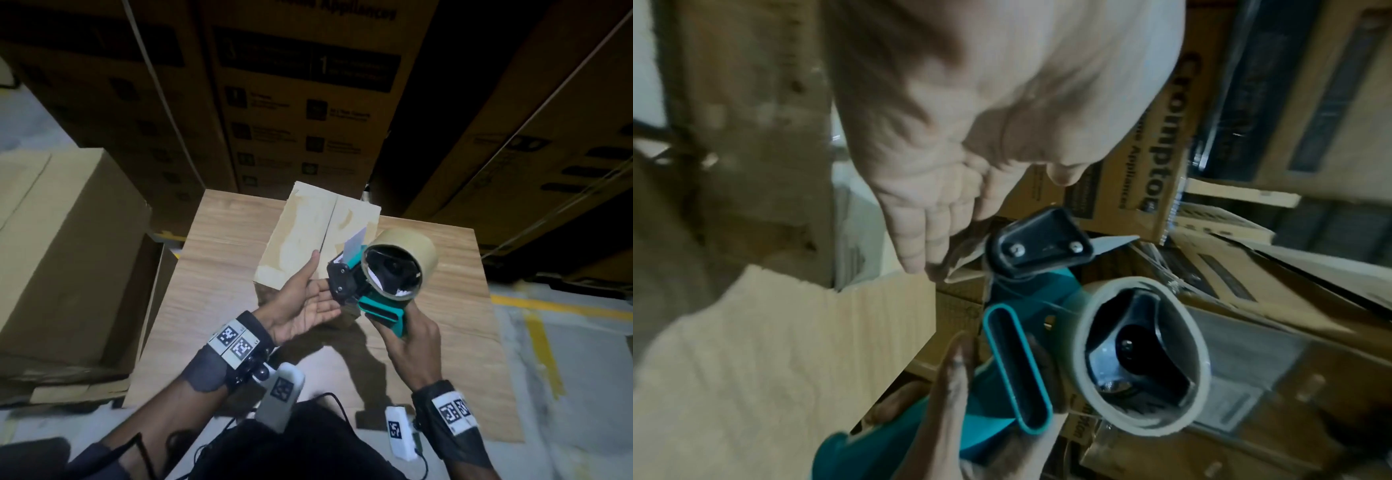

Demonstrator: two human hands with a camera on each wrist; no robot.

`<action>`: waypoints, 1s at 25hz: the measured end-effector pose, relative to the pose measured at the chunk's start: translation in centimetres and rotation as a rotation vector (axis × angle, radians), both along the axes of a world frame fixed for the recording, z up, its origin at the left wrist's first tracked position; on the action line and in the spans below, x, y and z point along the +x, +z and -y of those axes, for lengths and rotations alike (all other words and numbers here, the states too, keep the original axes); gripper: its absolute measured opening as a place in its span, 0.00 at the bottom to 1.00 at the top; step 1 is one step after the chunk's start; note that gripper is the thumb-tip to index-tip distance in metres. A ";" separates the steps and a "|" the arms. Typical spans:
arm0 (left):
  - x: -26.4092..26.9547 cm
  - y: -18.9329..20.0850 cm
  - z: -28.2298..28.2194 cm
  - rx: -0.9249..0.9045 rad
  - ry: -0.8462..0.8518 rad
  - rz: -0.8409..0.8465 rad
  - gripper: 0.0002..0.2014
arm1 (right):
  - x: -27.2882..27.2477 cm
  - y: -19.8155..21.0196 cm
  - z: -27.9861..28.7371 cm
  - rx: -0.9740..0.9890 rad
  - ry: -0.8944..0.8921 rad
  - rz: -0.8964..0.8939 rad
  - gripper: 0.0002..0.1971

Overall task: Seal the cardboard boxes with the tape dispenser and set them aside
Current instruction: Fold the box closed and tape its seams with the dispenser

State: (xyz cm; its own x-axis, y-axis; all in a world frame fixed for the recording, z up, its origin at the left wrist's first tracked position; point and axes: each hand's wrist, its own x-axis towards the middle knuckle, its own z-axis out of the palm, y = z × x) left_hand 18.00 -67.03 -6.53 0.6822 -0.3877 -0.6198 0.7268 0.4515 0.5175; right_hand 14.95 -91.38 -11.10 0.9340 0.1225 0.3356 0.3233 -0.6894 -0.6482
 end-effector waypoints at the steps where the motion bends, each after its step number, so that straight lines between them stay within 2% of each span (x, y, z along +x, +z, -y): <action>1: -0.2 -0.5 0.1 -0.040 0.031 -0.058 0.41 | 0.1 0.2 -0.3 -0.007 0.012 0.006 0.22; 4: -0.7 -2.1 0.5 -0.087 0.226 -0.218 0.29 | 0.2 0.3 -0.7 0.002 0.060 0.002 0.24; 7: -1.2 -3.0 0.5 -0.038 0.347 -0.282 0.09 | 0.0 -0.1 -0.8 0.035 0.101 -0.017 0.25; 10: -1.7 -3.6 -0.1 -0.020 0.354 -0.298 0.04 | -0.1 -0.6 -0.9 0.075 0.101 -0.036 0.24; 15: -1.8 -3.4 -0.7 -0.051 0.331 -0.289 0.06 | -0.2 -0.8 -0.9 0.129 0.129 -0.042 0.22; 17: -1.6 -3.2 -0.5 -0.057 0.316 -0.292 0.12 | -0.2 -0.6 -0.9 0.110 0.135 -0.045 0.23; 21: -1.5 -2.8 -1.1 -0.140 0.269 -0.274 0.32 | -0.2 -0.5 -0.8 0.110 0.150 -0.055 0.22; 25: -1.4 -2.0 -1.5 -0.164 0.256 -0.237 0.32 | -0.4 -0.4 -0.8 0.146 0.139 -0.050 0.21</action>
State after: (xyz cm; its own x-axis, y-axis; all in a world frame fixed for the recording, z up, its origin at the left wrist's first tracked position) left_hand 16.56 -65.55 -8.56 0.6148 -0.3306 -0.7160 0.6705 0.6970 0.2540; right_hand 14.59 -90.55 -11.46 0.9276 0.2046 0.3125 0.3732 -0.5379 -0.7559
